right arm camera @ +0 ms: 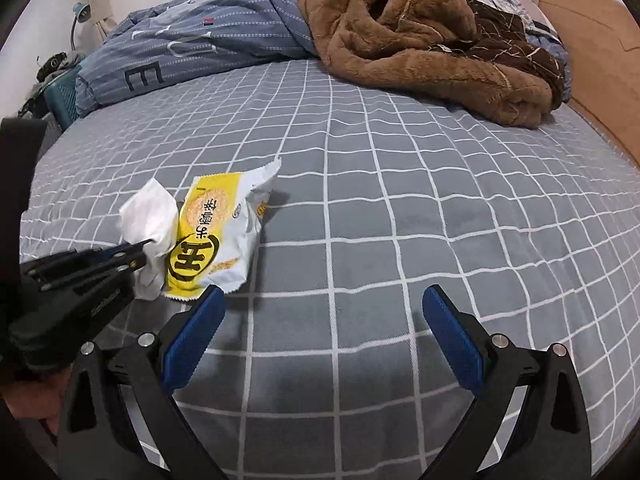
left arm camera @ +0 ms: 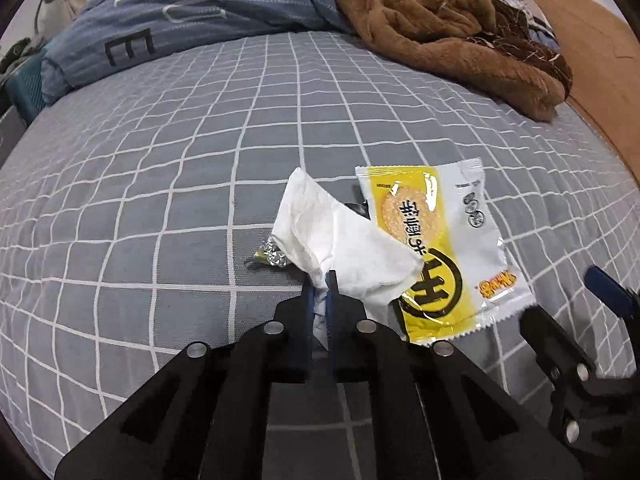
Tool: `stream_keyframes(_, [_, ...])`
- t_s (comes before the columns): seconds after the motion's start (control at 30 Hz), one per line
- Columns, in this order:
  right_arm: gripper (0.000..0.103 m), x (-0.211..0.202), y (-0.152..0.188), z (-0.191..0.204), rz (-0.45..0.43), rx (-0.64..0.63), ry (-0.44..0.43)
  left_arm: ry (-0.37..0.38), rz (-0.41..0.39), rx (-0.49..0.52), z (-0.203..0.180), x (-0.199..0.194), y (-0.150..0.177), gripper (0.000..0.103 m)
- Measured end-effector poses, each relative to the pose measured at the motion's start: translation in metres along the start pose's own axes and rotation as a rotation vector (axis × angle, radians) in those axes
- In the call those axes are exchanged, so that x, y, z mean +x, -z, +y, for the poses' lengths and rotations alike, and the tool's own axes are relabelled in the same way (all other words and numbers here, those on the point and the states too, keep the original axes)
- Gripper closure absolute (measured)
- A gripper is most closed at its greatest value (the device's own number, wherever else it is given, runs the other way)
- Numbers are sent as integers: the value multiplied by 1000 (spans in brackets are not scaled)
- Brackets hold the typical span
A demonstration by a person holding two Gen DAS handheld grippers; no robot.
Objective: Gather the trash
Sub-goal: 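Close the left tool on the white tissue while the right tool grasps the yellow snack packet, then lift the white tissue and yellow snack packet off the bed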
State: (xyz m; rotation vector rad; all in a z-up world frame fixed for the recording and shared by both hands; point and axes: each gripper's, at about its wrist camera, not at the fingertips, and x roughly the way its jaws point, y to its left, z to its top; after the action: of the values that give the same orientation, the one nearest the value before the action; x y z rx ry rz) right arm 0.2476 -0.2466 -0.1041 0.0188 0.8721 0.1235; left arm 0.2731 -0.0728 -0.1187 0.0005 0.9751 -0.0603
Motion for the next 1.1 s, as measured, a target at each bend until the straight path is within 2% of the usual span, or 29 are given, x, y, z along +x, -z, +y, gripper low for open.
stream_keyframes(0.1, [8, 2, -7, 5, -6, 8, -28, 8, -13, -4, 9, -9, 1, 99])
stream_keyframes(0.23, [8, 8, -16, 19, -18, -21, -27, -17, -39, -12, 27, -21, 2, 99])
stream_keyframes(0.47, [10, 24, -24, 44, -9, -57, -44, -41, -42, -55, 70, -25, 4, 99])
stream_keyframes(0.57, [20, 34, -24, 52, 16, -75, -53, -47, -44, -77, 85, -27, 5, 100])
stream_keyframes(0.67, [37, 43, -24, 57, 41, -78, -53, -53, -42, -83, 94, -28, 5, 100])
stream_keyframes(0.8, [74, 46, -25, 55, 63, -35, -92, -62, -38, -88, 101, -27, 7, 100])
stream_keyframes(0.83, [78, 46, -25, 55, 63, -35, -92, -65, -35, -89, 102, -26, 7, 100])
stream_keyframes(0.97, [86, 39, -29, 45, 60, 14, -136, -74, -22, -84, 103, -21, 6, 99])
stream_keyframes(1.1, [89, 28, -32, 39, 54, 19, -117, -75, -17, -83, 102, -22, 8, 99])
